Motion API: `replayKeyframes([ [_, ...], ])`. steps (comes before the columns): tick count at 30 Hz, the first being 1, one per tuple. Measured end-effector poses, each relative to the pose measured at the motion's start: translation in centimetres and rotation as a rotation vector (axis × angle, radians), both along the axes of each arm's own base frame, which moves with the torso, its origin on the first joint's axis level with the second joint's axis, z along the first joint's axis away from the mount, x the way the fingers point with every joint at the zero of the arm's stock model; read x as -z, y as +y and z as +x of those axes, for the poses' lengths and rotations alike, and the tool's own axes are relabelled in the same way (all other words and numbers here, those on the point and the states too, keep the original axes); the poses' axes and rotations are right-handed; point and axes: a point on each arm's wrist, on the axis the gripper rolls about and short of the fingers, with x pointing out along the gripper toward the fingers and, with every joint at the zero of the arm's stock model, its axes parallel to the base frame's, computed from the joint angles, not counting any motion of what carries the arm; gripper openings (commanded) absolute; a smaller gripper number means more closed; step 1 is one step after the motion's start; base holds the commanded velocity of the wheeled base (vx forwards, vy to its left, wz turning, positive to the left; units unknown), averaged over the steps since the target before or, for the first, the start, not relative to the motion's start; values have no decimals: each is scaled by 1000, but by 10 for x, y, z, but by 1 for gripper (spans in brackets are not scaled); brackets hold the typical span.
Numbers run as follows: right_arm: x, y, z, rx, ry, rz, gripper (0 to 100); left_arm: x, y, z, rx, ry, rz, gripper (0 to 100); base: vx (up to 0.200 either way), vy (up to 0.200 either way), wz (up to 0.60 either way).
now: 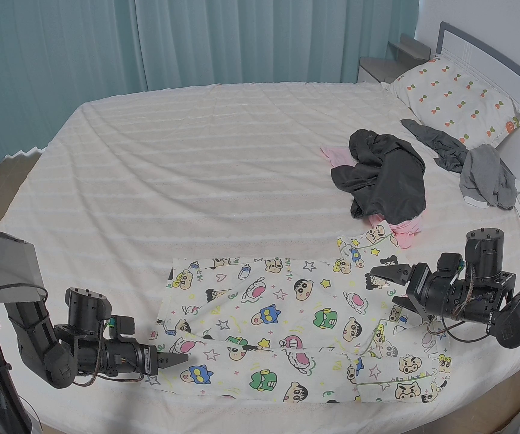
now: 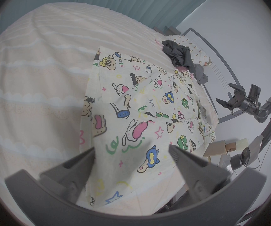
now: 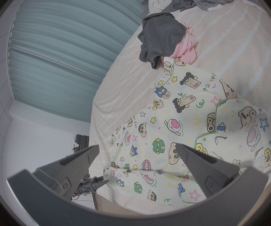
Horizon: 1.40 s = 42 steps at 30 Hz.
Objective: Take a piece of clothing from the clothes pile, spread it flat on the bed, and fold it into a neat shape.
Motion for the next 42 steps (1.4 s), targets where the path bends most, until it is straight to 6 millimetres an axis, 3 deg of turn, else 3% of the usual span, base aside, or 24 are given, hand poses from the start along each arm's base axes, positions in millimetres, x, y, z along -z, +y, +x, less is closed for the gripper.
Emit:
replayKeyframes([
  [21, -1, 1, -1, -4, -4, -1, 100, 3, 10, -19, -57, 25, 45, 0, 0, 0, 0],
  [28, -1, 1, -2, -6, -4, -2, 100, 8, 18, -11, -97, 18, 44, 0, 0, 0, 0],
  [29, -1, 1, -2, -6, -4, -2, 100, 9, 19, -10, -99, 18, 43, 100, 0, 0, 0],
  [37, -1, 1, -2, -4, -8, -7, 100, 13, 20, 2, -116, -10, 32, 100, 0, 0, 0],
  [42, -2, 0, -2, -5, -16, -13, 100, 5, 23, 27, -158, -84, 2, 100, 0, 0, 0],
])
